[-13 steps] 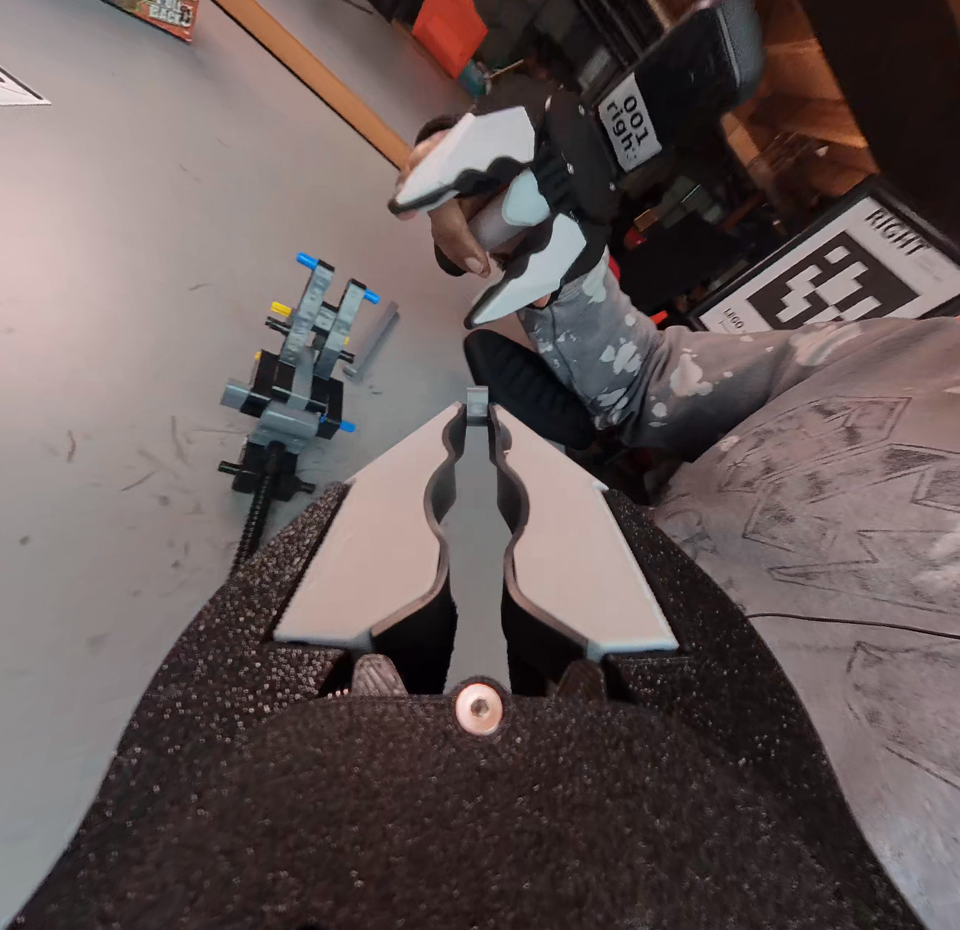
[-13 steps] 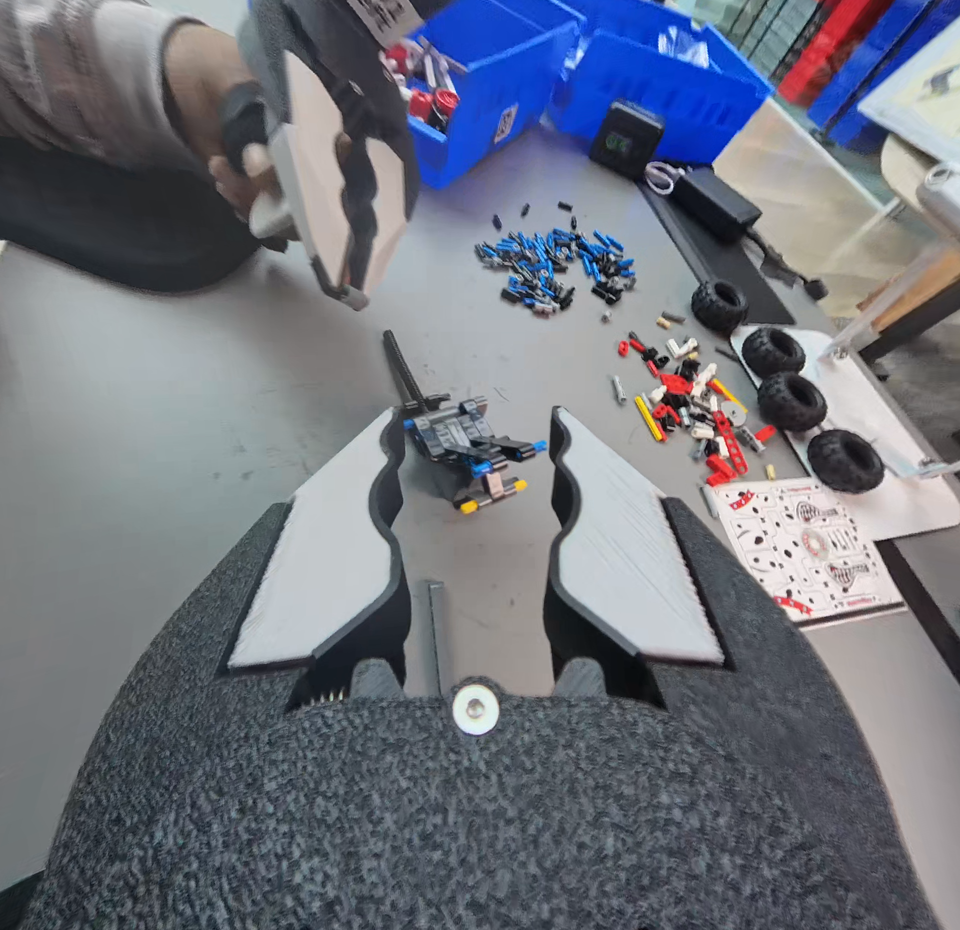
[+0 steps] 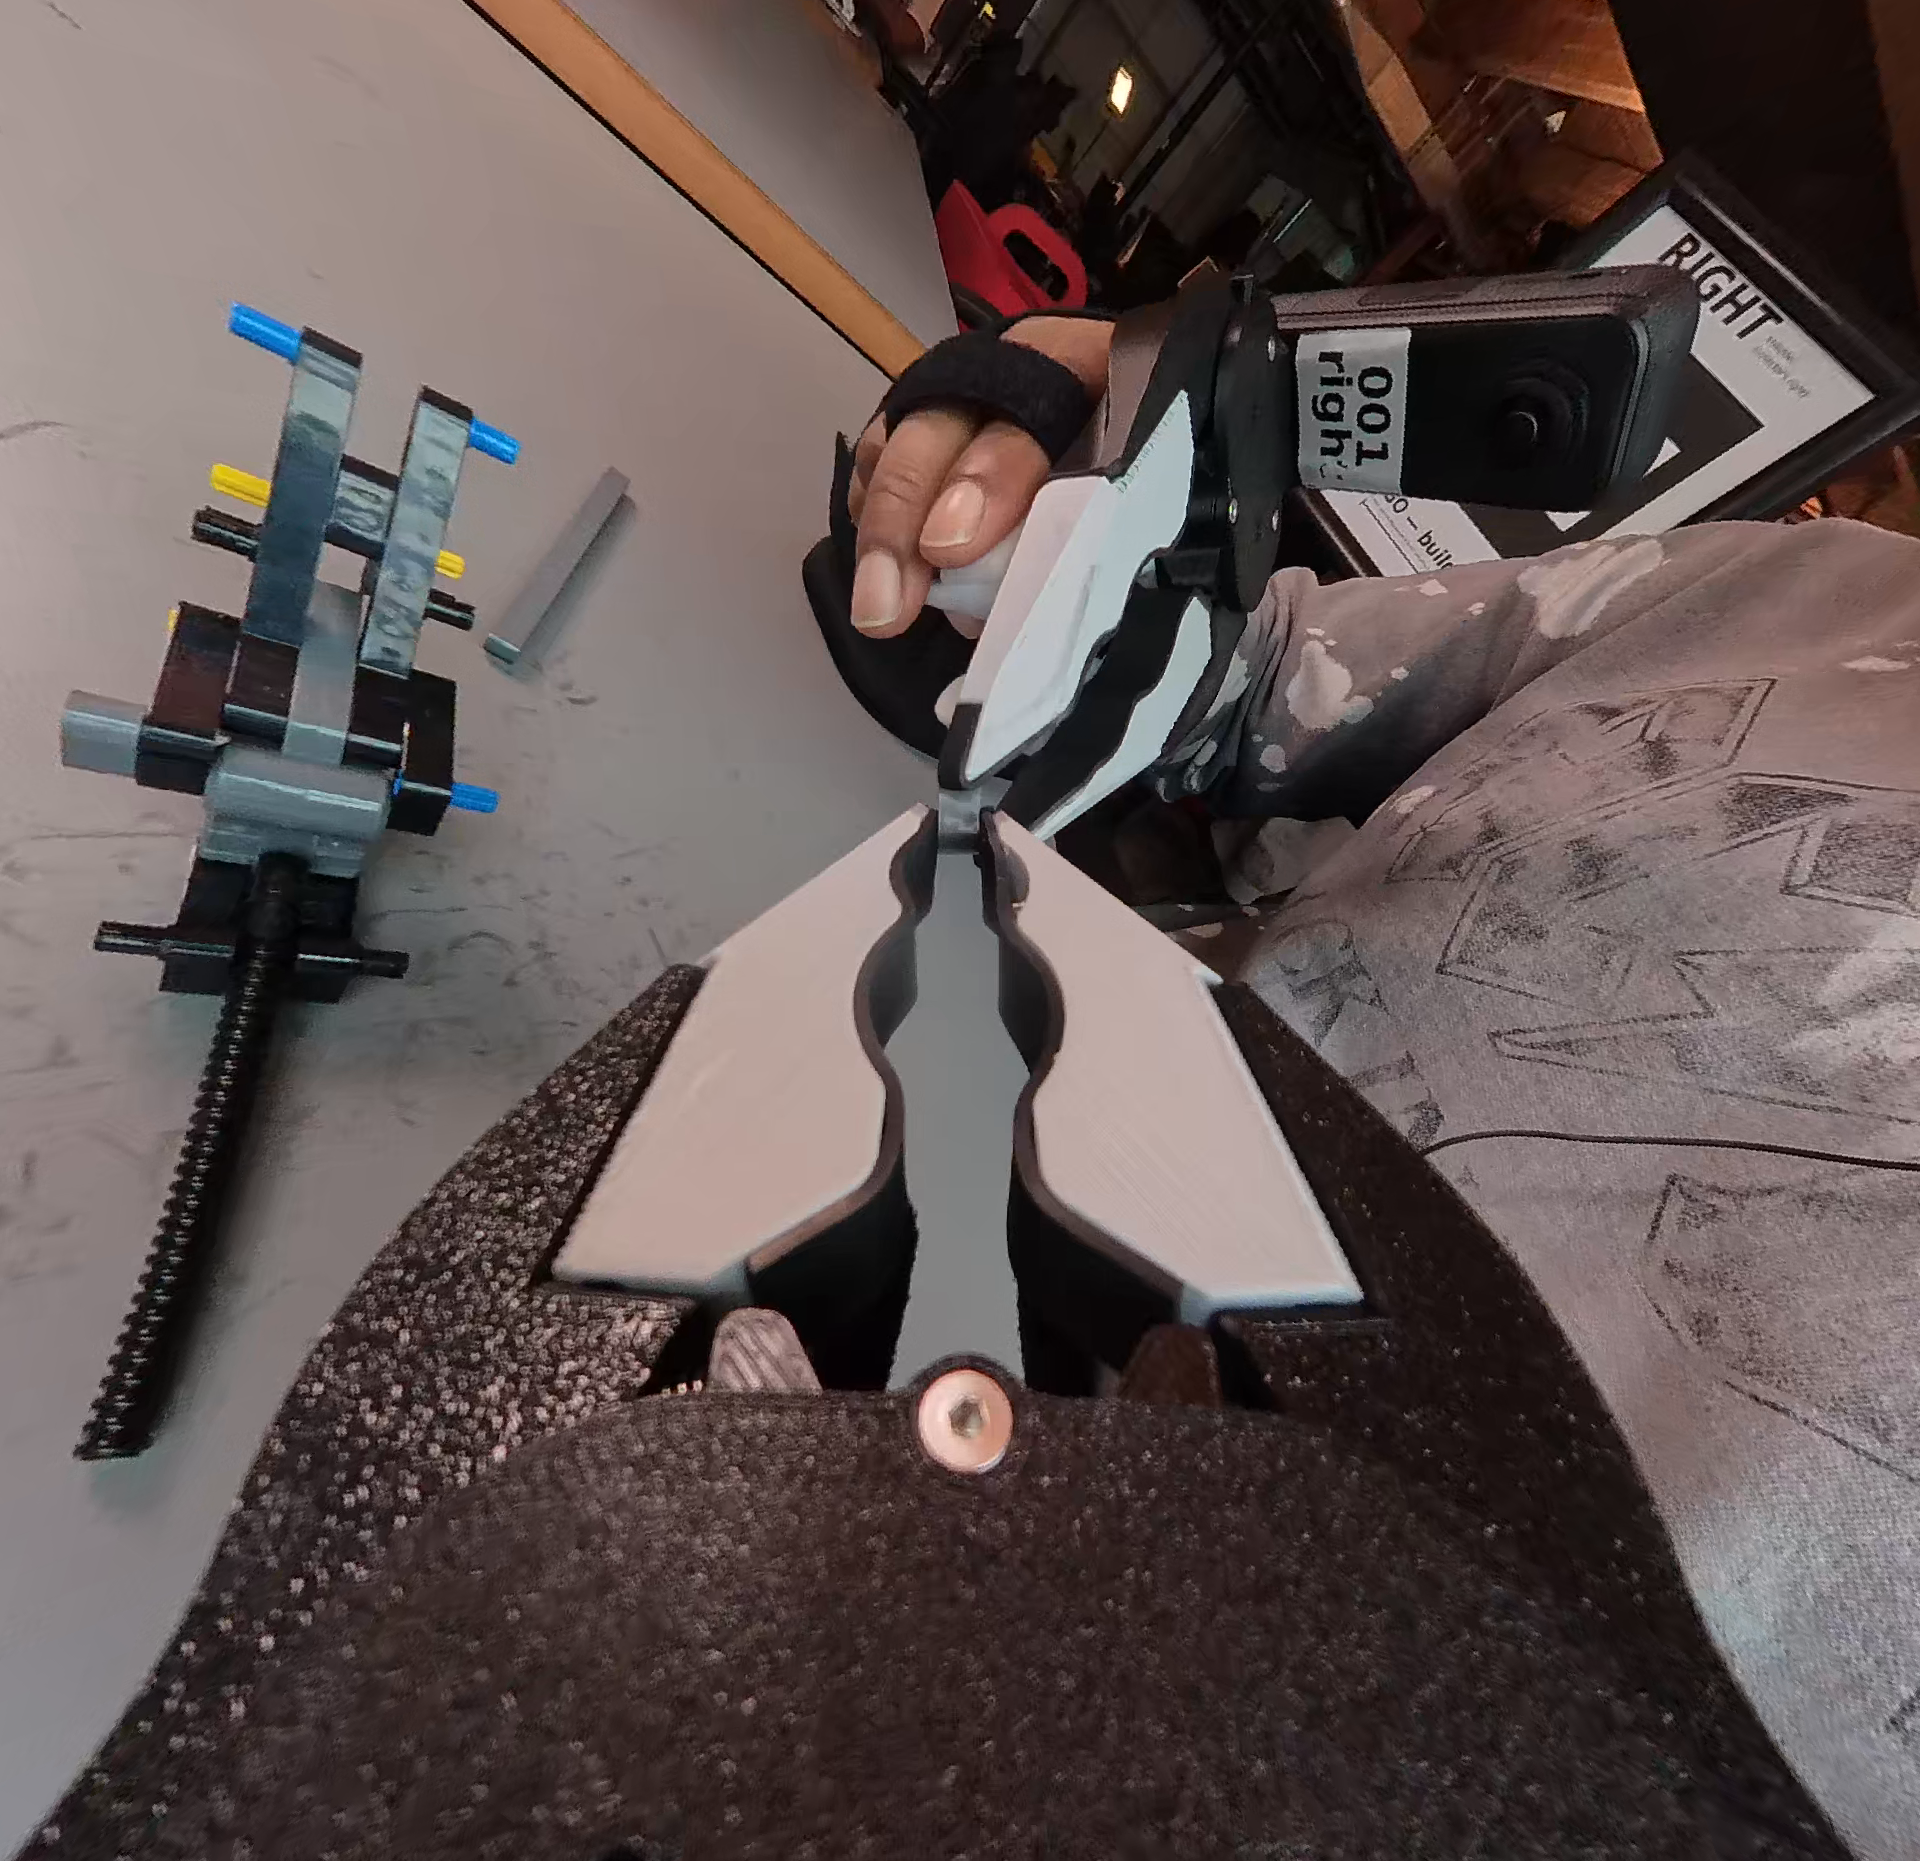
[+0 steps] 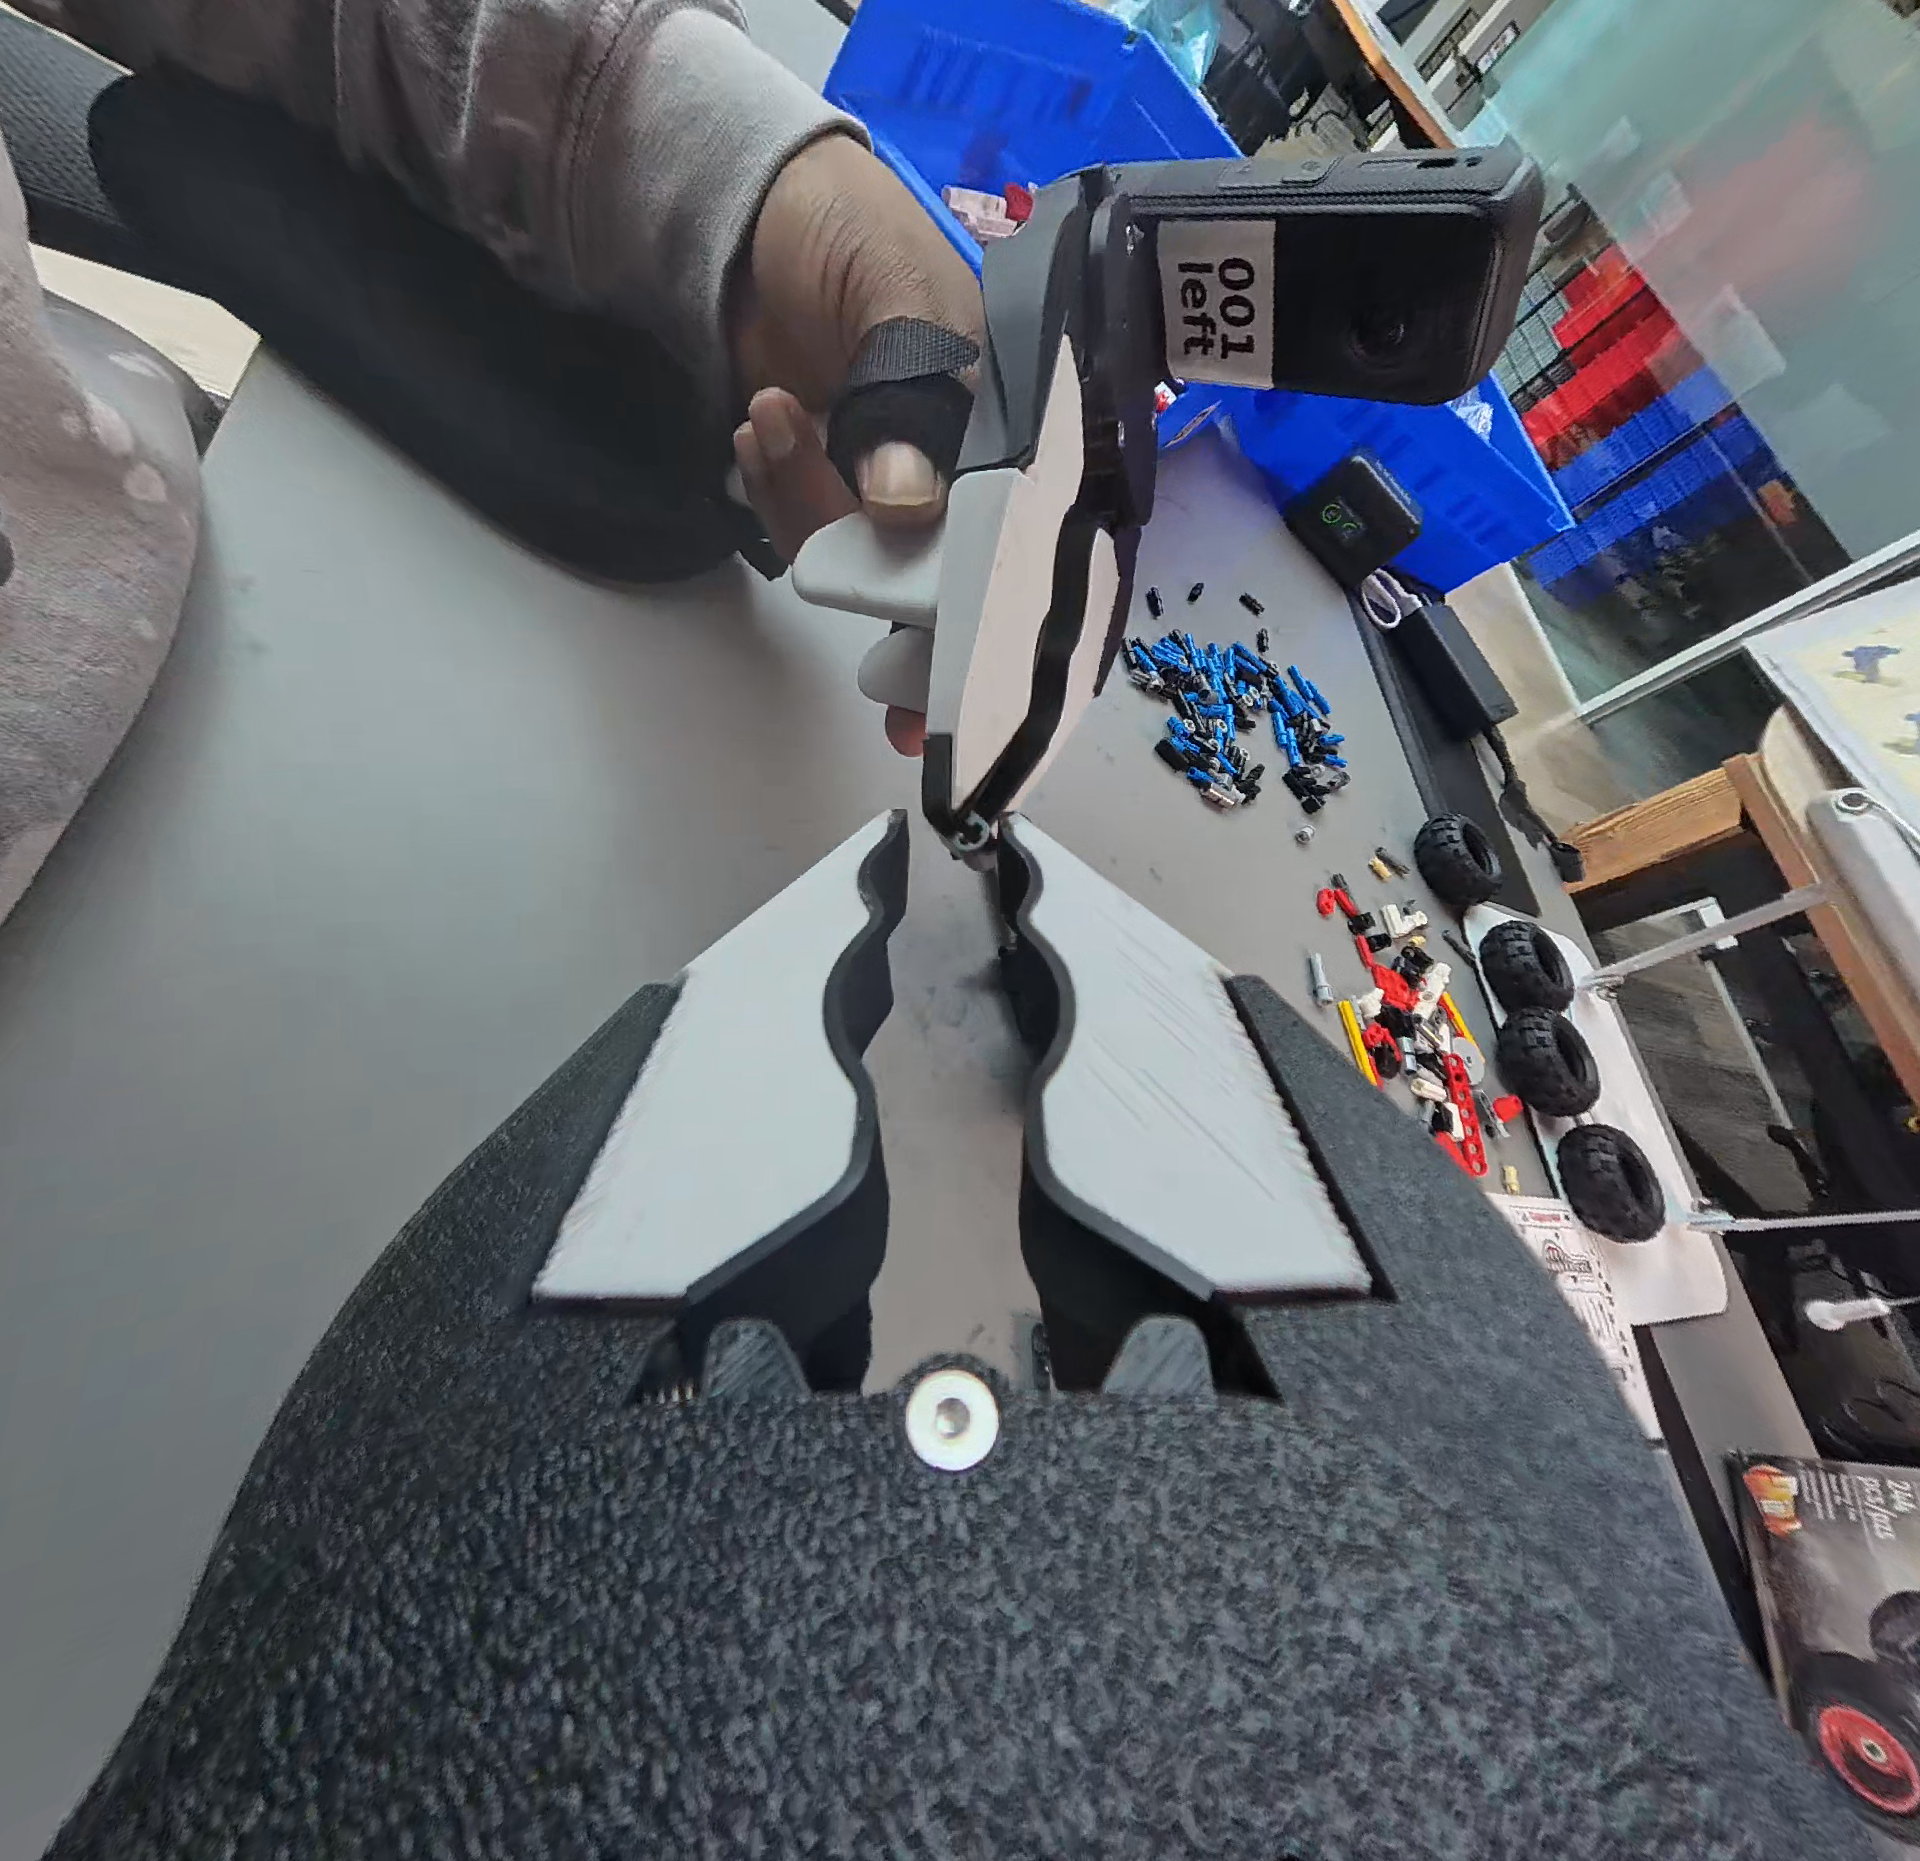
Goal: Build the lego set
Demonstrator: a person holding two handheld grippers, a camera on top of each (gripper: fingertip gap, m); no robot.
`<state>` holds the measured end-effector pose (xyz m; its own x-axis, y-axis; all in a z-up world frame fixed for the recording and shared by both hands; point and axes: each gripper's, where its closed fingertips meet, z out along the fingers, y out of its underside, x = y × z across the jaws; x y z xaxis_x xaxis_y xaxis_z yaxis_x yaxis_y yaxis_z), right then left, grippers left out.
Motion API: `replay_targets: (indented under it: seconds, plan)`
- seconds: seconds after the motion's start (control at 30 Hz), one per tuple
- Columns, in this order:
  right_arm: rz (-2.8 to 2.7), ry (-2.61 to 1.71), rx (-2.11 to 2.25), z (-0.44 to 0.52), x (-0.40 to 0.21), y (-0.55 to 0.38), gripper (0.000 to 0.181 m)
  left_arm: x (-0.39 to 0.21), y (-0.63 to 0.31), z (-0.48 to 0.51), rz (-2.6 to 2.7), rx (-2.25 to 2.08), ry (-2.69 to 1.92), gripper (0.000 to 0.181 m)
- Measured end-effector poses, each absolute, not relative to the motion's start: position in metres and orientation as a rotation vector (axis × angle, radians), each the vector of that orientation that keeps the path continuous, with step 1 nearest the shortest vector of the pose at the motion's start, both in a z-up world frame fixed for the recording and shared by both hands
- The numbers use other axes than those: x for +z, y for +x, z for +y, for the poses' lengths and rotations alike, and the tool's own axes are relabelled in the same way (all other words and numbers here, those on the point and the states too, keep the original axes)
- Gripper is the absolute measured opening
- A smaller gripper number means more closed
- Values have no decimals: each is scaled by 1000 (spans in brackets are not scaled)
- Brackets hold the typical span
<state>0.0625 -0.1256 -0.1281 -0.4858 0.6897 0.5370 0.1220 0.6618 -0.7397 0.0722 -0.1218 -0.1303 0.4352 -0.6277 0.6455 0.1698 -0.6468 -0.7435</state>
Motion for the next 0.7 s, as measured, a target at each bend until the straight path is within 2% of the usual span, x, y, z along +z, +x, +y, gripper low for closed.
replay_targets:
  seconds: [0.03,0.2,0.37,0.7]
  plan:
    - [-1980,-637,817,-126,-127,62,13,-130,73,-122,389,-1290,-1904,7]
    - [-1993,-606,839,-127,-121,62,10,-124,72,-122,378,-1307,-1852,7]
    - [-1896,-688,757,-109,-103,54,23,-110,54,-111,204,-1309,-1745,7]
    - [-1373,-1050,702,-107,-86,33,20,-83,32,-104,-103,-1449,-1489,6]
